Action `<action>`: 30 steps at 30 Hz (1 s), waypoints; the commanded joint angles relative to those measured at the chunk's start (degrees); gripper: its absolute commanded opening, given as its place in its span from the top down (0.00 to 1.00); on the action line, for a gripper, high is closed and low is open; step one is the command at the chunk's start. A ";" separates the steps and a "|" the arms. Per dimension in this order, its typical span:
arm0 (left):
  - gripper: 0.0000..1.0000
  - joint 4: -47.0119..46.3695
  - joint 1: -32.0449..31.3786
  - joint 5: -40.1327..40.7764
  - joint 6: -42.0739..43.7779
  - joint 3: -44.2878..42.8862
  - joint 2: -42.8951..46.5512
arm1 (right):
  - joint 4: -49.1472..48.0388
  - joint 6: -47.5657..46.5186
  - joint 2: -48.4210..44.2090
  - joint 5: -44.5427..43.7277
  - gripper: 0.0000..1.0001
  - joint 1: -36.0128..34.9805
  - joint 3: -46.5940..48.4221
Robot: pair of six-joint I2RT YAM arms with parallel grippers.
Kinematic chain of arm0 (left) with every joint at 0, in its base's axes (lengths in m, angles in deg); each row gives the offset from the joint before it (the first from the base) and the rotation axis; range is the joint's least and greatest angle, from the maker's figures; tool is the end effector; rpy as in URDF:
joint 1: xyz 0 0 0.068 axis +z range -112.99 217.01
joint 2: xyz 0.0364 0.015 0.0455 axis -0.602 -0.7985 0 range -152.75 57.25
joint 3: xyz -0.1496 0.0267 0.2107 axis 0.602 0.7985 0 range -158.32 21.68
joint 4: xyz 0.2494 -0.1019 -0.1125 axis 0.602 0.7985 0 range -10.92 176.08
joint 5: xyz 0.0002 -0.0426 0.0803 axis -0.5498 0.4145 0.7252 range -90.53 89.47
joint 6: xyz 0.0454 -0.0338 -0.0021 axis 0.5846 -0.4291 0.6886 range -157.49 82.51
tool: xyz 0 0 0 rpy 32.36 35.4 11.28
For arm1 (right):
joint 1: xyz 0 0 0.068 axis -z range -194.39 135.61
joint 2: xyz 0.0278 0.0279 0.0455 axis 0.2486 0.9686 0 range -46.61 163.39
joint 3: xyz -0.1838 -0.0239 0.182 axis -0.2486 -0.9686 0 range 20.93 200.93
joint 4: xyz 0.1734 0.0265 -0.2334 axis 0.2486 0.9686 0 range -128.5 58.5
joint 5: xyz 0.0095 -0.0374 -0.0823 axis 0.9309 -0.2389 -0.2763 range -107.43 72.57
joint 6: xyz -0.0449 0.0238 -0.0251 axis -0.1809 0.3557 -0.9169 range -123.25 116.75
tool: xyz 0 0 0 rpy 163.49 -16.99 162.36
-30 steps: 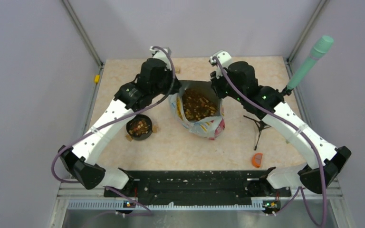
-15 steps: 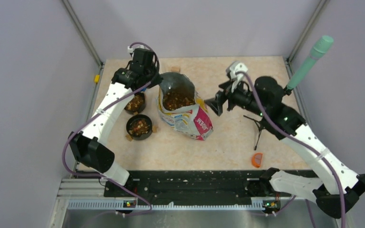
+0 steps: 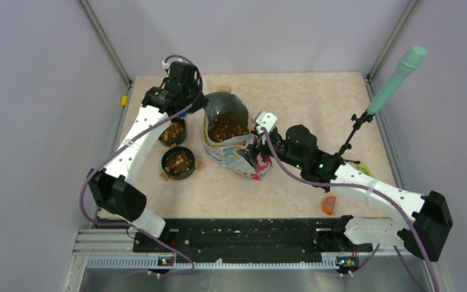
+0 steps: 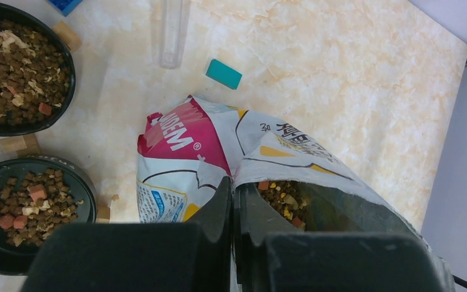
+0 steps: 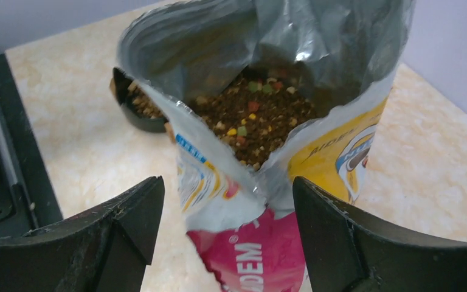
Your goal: Serve the pet food
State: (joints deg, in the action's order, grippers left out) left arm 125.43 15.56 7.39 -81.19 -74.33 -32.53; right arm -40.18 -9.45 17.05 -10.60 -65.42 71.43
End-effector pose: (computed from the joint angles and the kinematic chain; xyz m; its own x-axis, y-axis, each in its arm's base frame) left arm 0.3508 -0.1320 0.3808 -0.6160 -0.4932 -0.6143 -0.2233 0.8571 -0.4643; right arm 0.1873 0.2390 0.3106 -0.0332 -0.2115 -0.9768 -0.8538 0.5140 -0.0822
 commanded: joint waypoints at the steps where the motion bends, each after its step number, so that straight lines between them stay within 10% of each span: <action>1: 1.00 -5.48 0.54 0.25 -1.37 -1.56 -0.39 | -16.23 0.40 3.70 -6.45 0.25 -0.73 0.92; 5: 1.00 -5.52 0.57 0.27 -2.24 -1.55 -0.49 | -18.86 1.76 7.95 -7.24 0.57 -0.61 2.52; 7: 1.00 -5.65 0.55 0.08 -2.33 -1.66 -0.55 | -15.48 2.08 9.10 -5.21 0.99 -0.63 5.92; 16: 1.00 2.02 0.81 0.26 7.10 -13.69 -2.65 | -5.87 1.46 -0.32 2.77 1.00 10.26 14.24; 25: 0.41 8.87 2.44 -6.59 27.42 -13.25 7.20 | 13.40 -0.67 -6.33 15.36 1.00 23.16 14.36; 30: 0.30 -4.64 1.78 -32.19 49.38 4.61 18.77 | 13.02 3.61 -5.02 27.74 1.00 31.06 15.43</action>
State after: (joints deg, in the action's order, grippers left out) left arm 130.39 18.25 -3.93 -52.86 -80.71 -22.13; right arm -18.62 -7.81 14.43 7.01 -38.58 81.40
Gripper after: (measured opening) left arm 0.699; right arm 0.019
